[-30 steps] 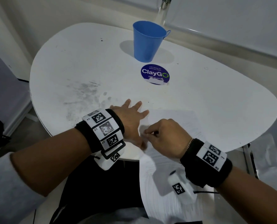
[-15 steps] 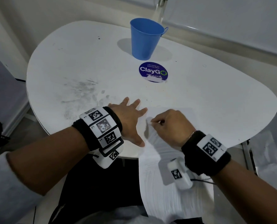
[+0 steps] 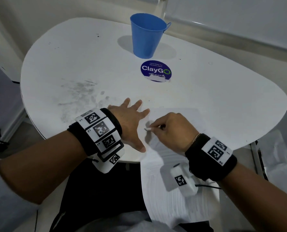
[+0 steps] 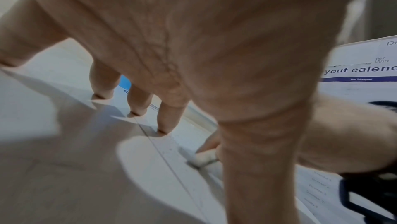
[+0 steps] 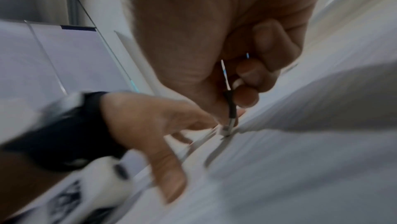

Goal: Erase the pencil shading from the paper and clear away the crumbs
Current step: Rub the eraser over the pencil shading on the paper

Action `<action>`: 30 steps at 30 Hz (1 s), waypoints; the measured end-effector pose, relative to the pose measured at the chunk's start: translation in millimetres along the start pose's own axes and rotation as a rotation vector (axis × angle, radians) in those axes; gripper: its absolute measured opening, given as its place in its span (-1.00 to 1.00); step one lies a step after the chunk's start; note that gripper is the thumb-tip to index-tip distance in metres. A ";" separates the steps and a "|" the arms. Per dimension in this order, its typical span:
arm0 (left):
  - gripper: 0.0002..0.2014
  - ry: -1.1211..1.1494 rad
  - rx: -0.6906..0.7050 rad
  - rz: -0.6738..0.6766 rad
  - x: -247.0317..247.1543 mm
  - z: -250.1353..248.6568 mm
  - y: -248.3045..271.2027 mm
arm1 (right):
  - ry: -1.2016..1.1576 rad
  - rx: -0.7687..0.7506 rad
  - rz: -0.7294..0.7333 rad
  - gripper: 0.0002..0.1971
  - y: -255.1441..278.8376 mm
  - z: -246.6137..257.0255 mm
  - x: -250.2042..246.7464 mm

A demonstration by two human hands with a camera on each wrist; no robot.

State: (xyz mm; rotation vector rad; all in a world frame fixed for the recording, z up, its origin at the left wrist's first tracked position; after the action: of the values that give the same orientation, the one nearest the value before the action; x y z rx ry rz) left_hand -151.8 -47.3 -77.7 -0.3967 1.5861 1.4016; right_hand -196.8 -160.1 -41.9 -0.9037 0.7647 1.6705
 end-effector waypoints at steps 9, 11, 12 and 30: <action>0.33 0.010 -0.003 -0.002 0.5 0.4 -1.3 | -0.005 0.009 -0.001 -0.84 -0.1 -2.6 -3.8; 0.35 0.012 0.003 -0.008 0.5 -0.1 -0.9 | 0.000 -0.044 0.066 -0.81 5.4 9.5 6.2; 0.37 0.016 0.005 -0.008 0.5 0.2 -0.6 | -0.014 -0.077 0.127 -0.80 10.9 20.9 12.4; 0.35 0.061 0.022 0.010 0.4 0.2 0.3 | 0.017 -0.080 0.136 -0.81 10.7 22.1 11.3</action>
State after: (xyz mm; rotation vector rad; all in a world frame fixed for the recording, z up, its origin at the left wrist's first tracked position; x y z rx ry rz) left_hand -152.1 -46.9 -77.8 -0.4224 1.6534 1.3906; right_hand -213.4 -138.8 -39.7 -0.9399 0.7905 1.8255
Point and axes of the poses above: each hand's wrist, its own y-axis away from the middle knuckle, its own x-axis out of the palm, z = x × y, the point moved 8 cm from there along -y, towards the middle knuckle, and after that the axes turned 14 degrees about -x, right-handed, at the moved point
